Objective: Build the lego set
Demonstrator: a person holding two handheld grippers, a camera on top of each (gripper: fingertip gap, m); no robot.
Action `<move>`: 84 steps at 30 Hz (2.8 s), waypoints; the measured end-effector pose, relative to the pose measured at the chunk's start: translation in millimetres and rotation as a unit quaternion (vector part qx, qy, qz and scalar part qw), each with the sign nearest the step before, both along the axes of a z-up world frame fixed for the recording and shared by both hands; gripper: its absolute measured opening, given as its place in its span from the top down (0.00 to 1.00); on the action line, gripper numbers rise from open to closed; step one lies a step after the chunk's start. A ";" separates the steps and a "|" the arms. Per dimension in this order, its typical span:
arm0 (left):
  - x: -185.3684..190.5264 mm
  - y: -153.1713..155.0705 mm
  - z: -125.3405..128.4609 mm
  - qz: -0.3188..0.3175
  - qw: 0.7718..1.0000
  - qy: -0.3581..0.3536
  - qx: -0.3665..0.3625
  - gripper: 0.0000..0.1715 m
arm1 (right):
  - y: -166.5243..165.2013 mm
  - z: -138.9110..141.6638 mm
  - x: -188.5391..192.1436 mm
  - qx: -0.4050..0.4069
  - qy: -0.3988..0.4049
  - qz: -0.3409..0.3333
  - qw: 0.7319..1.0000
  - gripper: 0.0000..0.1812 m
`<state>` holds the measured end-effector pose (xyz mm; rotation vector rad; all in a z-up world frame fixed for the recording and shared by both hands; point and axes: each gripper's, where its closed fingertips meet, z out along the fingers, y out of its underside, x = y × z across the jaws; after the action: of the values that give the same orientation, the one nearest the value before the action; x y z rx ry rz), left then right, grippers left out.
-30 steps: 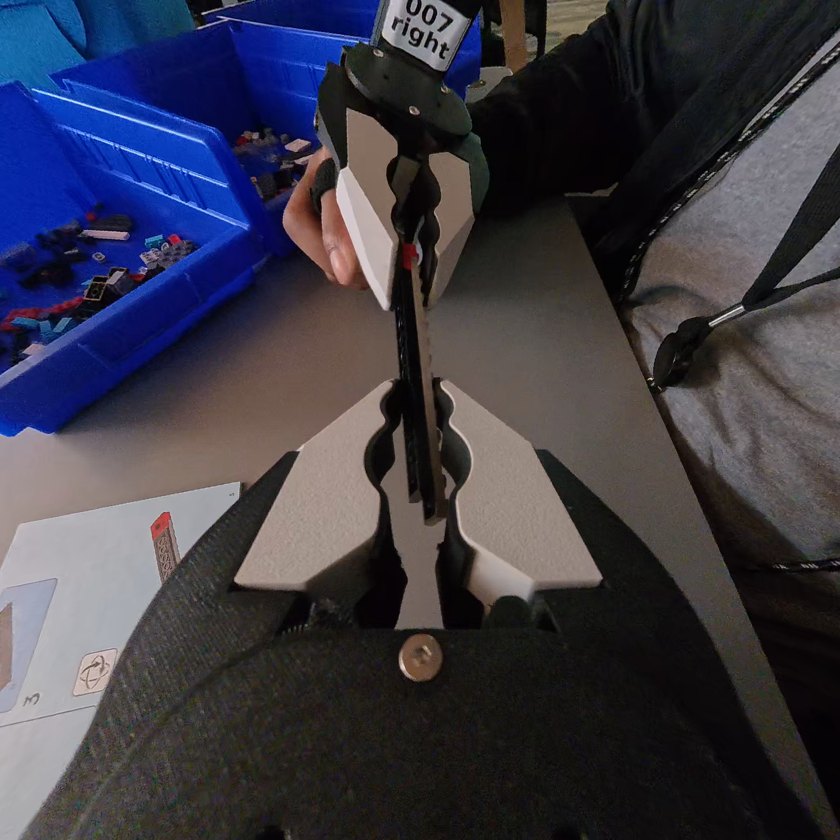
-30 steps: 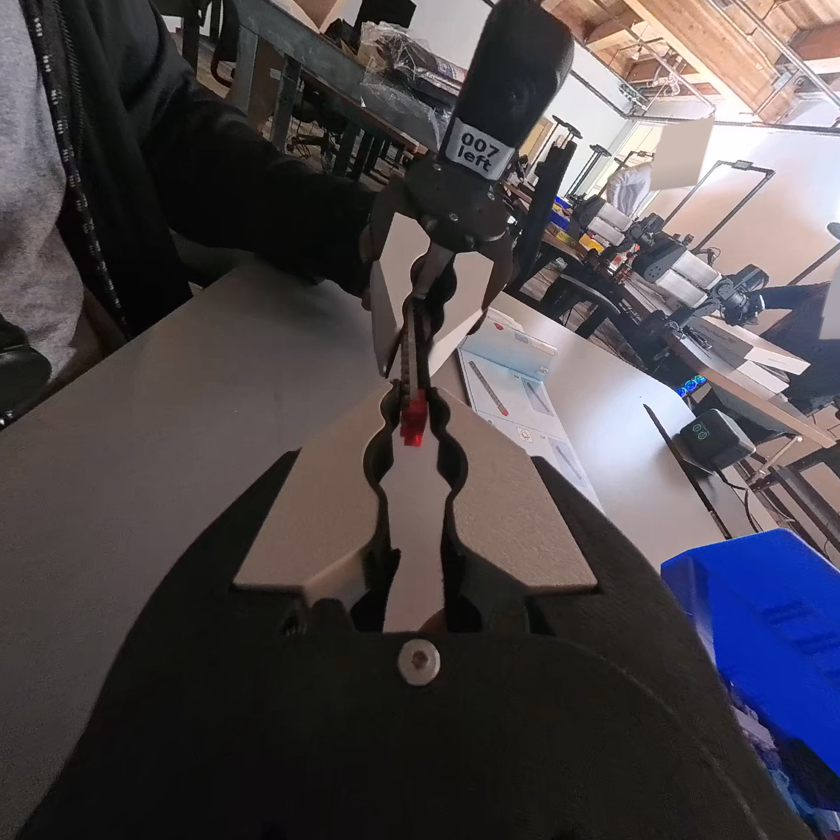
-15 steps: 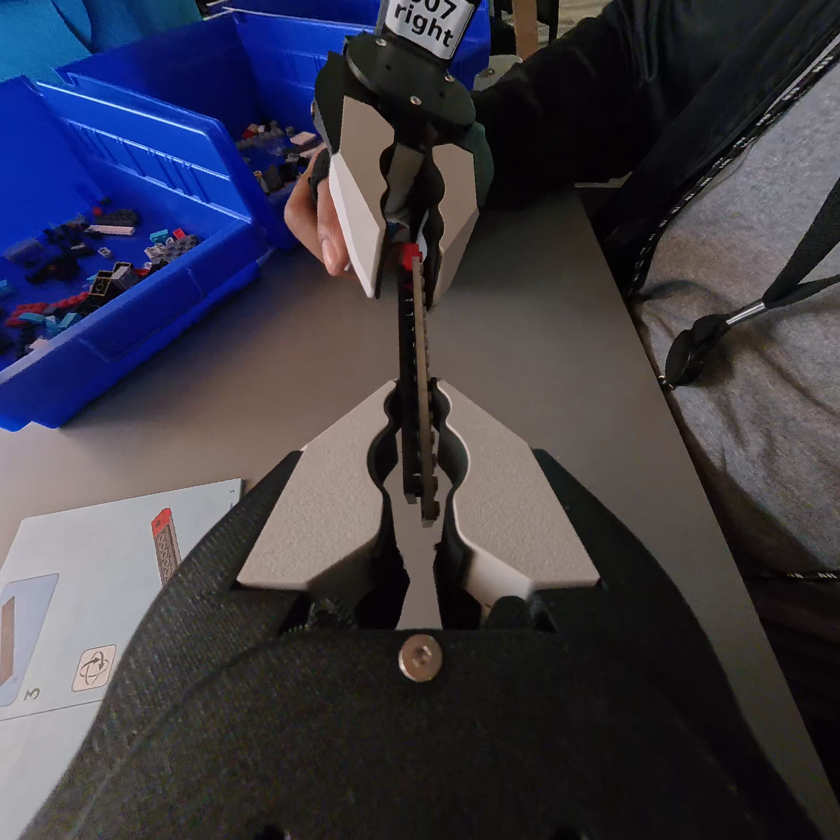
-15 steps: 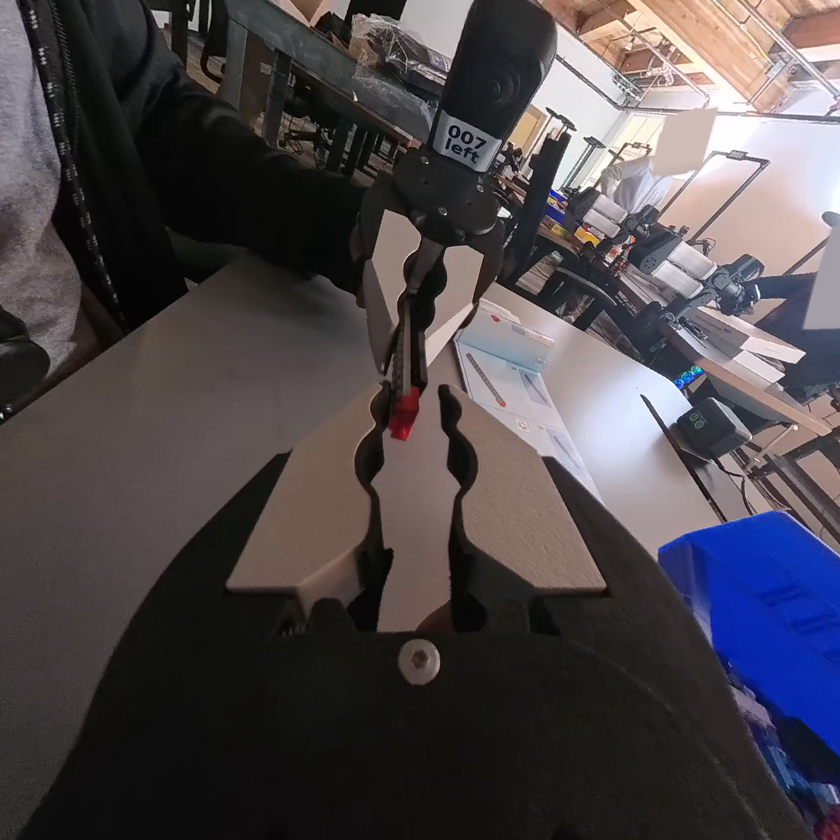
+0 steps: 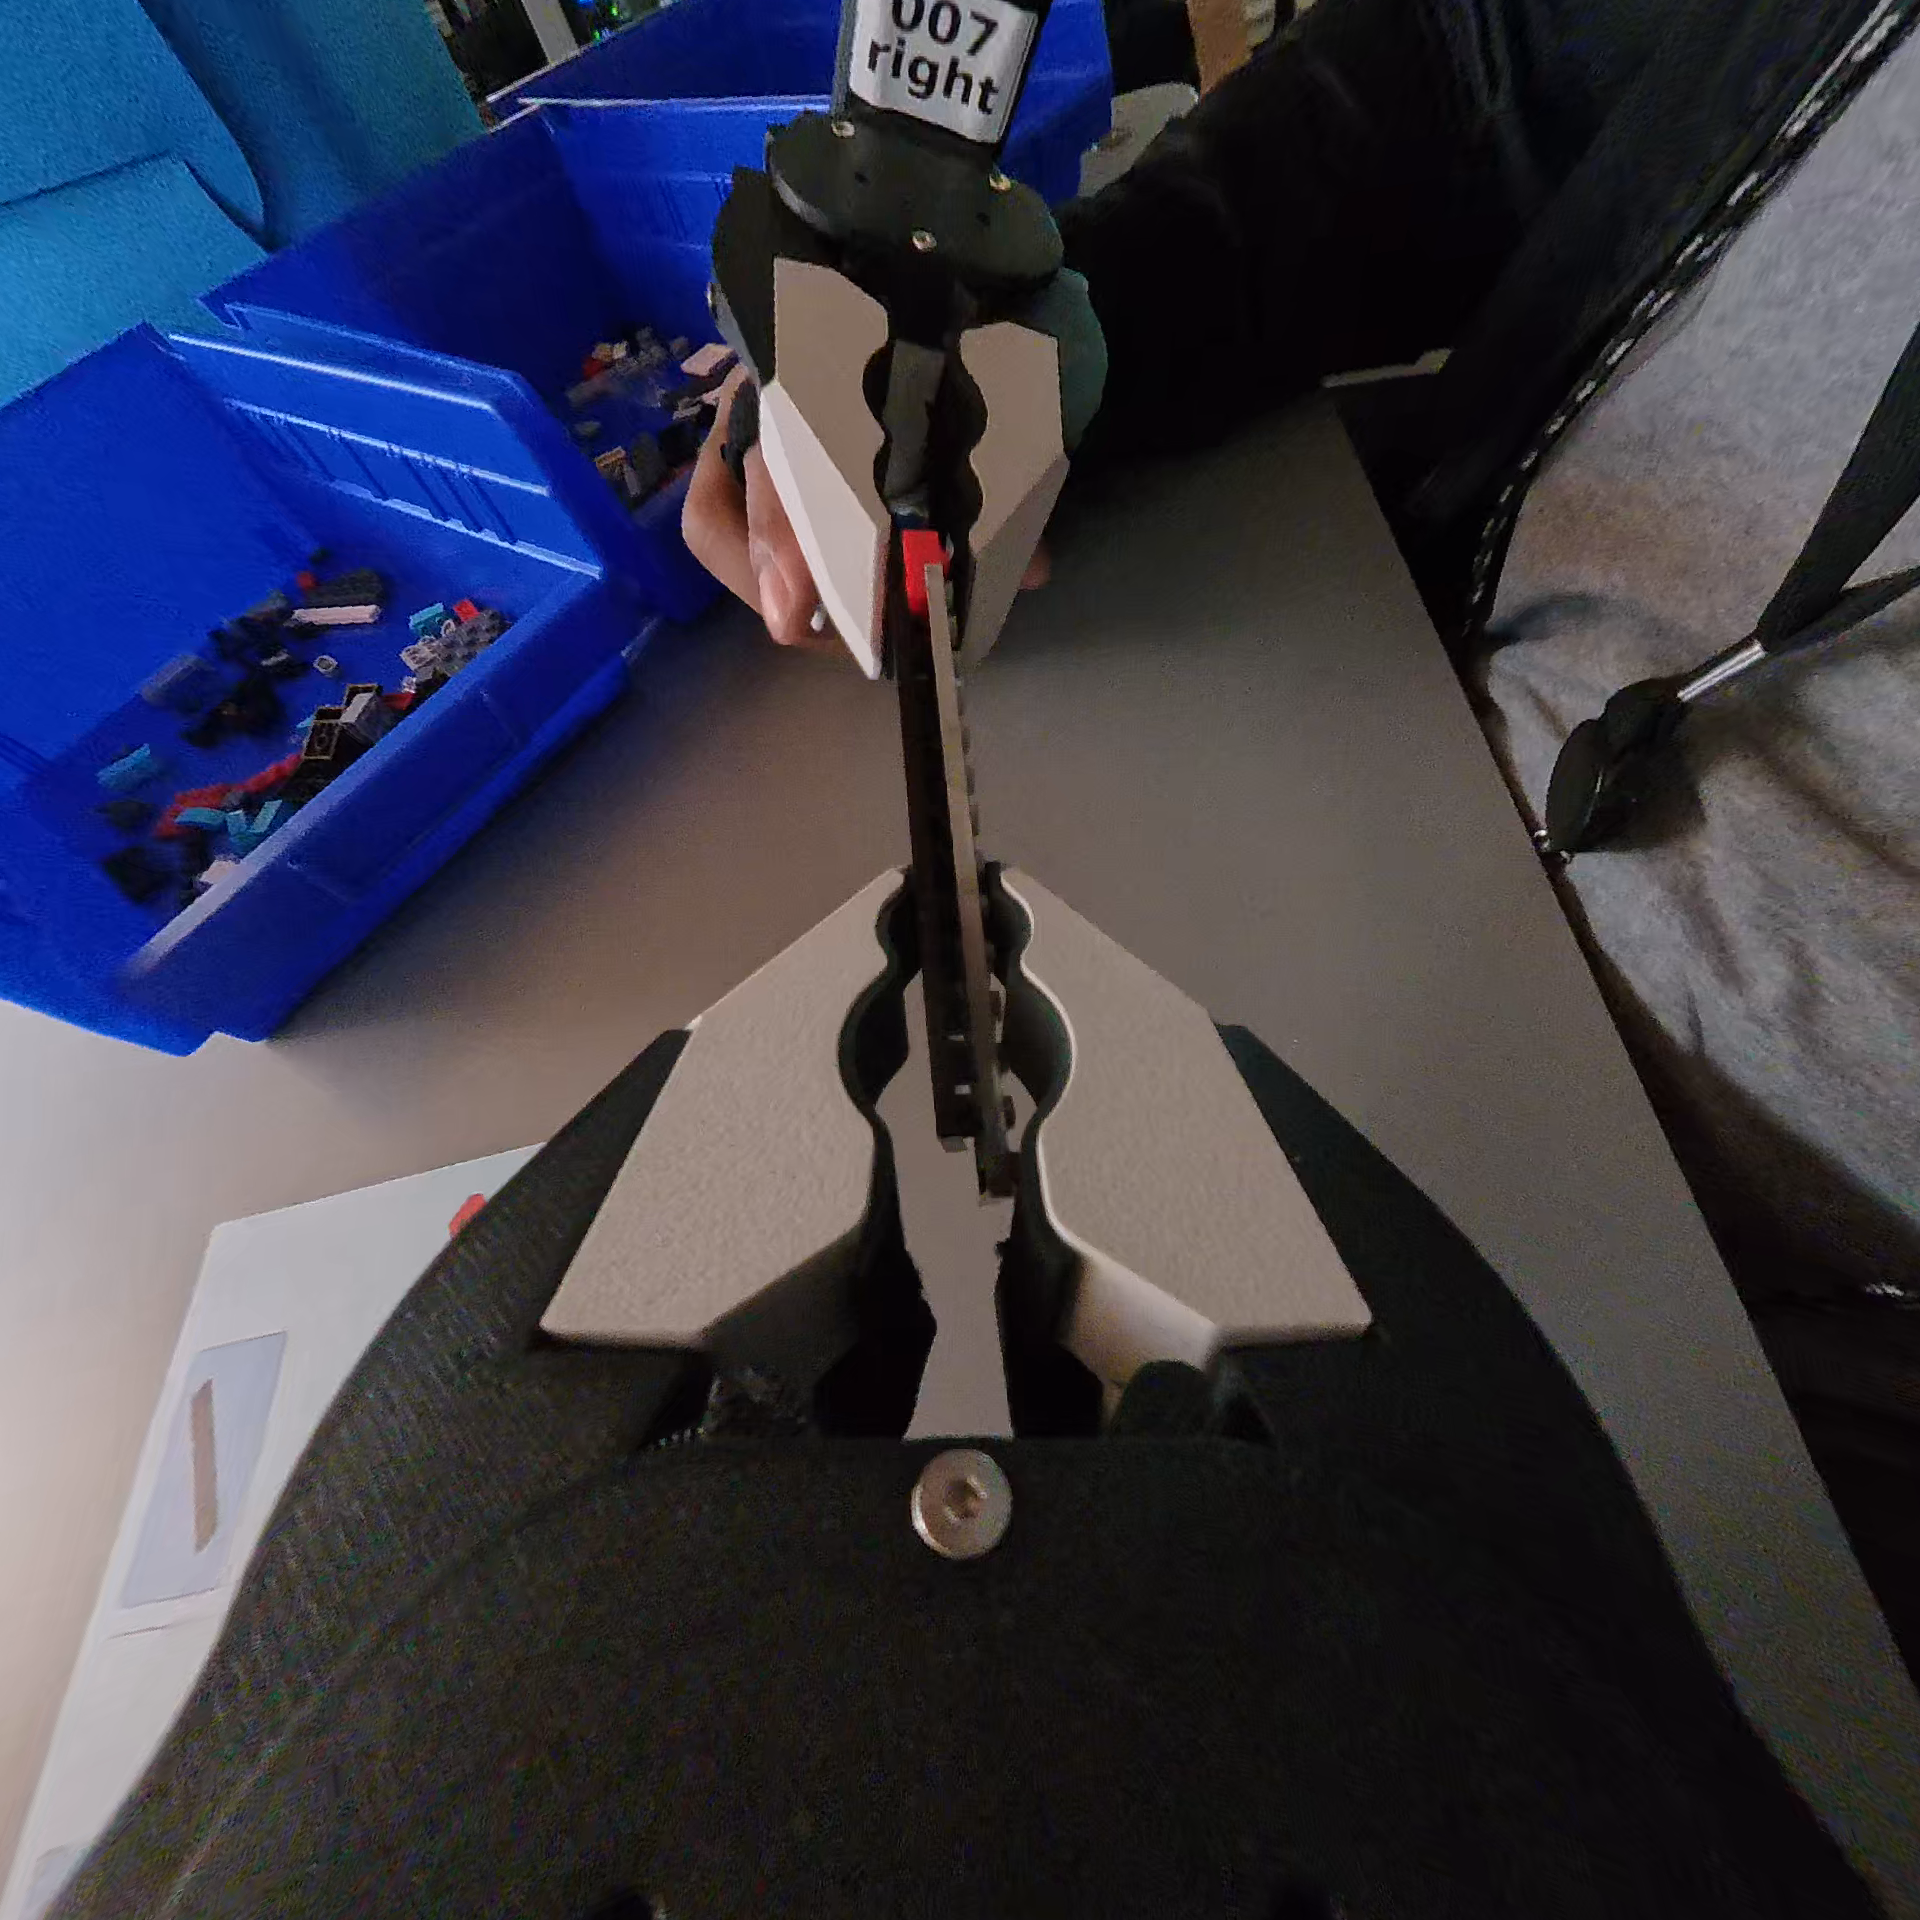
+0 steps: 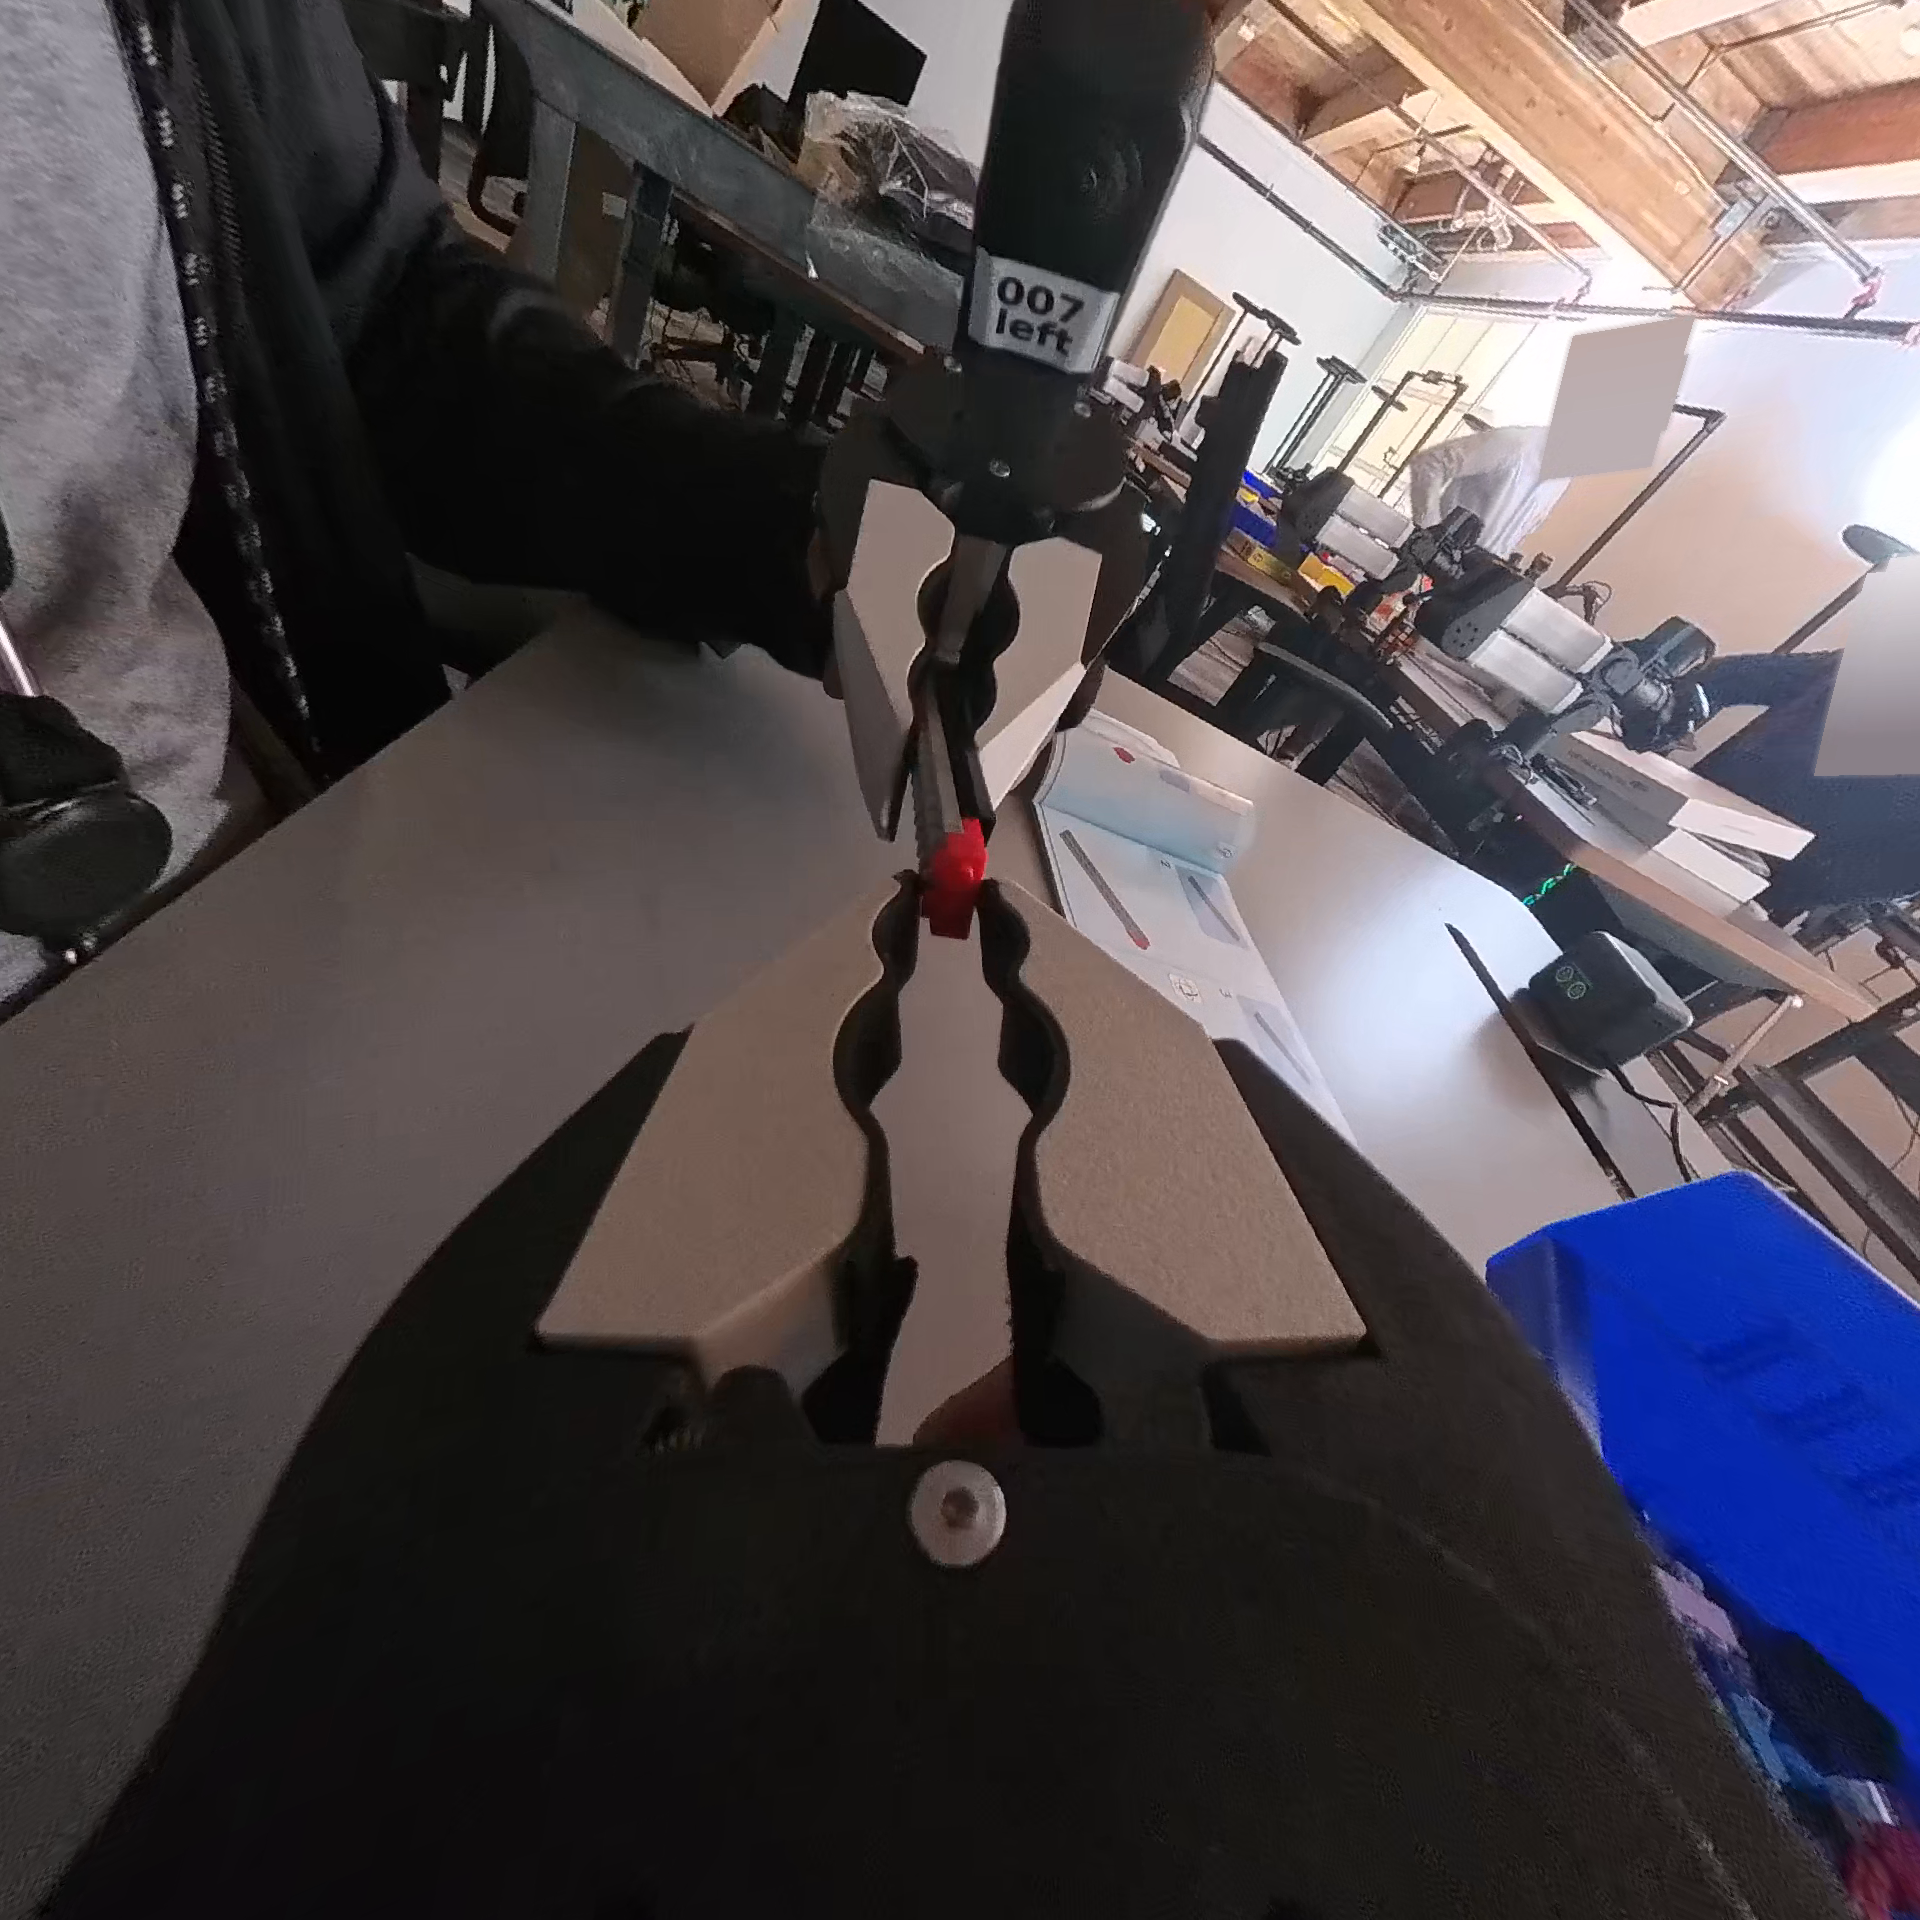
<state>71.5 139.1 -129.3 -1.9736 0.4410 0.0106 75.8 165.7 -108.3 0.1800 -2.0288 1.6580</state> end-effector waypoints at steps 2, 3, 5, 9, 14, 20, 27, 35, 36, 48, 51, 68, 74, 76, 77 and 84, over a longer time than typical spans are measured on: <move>0.1 -0.3 -1.3 0.000 1.000 0.018 -0.006 0.95 | -0.5 0.9 0.3 -0.002 0.001 0.000 1.000 0.92; 0.4 -0.2 -1.5 0.000 1.000 0.026 -0.007 0.95 | -0.7 1.6 0.4 -0.004 0.003 0.000 1.000 0.92; -0.3 -0.1 -1.6 0.002 0.999 0.038 -0.009 0.95 | -0.9 3.7 0.5 -0.008 0.006 -0.001 1.000 0.89; 0.5 -0.3 0.5 0.001 0.999 0.050 -0.006 0.95 | -2.0 7.2 2.4 -0.014 0.010 0.000 1.000 0.87; 3.8 0.4 3.9 -0.001 0.998 0.069 0.004 0.95 | -4.2 9.5 7.2 -0.018 0.005 0.014 1.000 0.87; 5.2 1.5 5.9 0.005 0.996 0.087 0.010 0.95 | -4.2 13.9 14.0 -0.023 -0.005 0.033 0.999 0.85; 4.2 2.1 3.5 0.008 0.995 0.096 0.004 0.95 | -10.8 16.3 16.7 -0.020 0.011 0.028 0.999 0.86; 4.9 2.7 2.2 0.009 0.995 0.096 -0.007 0.95 | -11.5 14.4 14.6 -0.020 0.017 0.021 0.999 0.93; 5.1 2.6 2.3 0.009 0.996 0.093 -0.009 0.95 | -11.3 14.4 14.6 -0.023 0.014 0.023 0.999 0.93; 10.3 1.0 2.9 0.000 0.996 0.091 -0.013 0.95 | -12.6 14.6 19.0 -0.020 0.020 0.037 0.999 0.94; 10.4 0.7 2.8 -0.001 0.996 0.093 -0.014 0.95 | -13.0 14.1 19.6 -0.016 0.025 0.037 0.999 0.94; -45.3 -3.8 24.8 0.228 0.954 -0.176 0.081 0.51 | 0.0 21.1 -10.9 0.052 0.225 -0.116 0.966 0.94; -33.1 4.0 31.5 0.223 0.791 -0.548 0.156 0.57 | -4.9 15.4 -21.0 0.157 0.414 -0.186 0.877 0.94; -25.1 12.3 31.9 0.196 0.750 -0.611 0.163 0.64 | -10.7 12.4 -19.4 0.175 0.450 -0.189 0.855 0.94; -24.5 15.4 30.7 0.194 0.737 -0.626 0.167 0.68 | -12.6 11.1 -19.2 0.184 0.466 -0.192 0.844 0.94; -31.9 19.3 38.6 0.185 0.702 -0.652 0.218 0.86 | -15.9 6.1 -19.8 0.228 0.537 -0.203 0.786 0.94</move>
<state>39.6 158.4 -90.8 -1.1311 -0.8340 -0.8952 56.0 149.8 -102.2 0.6364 -1.3384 0.4927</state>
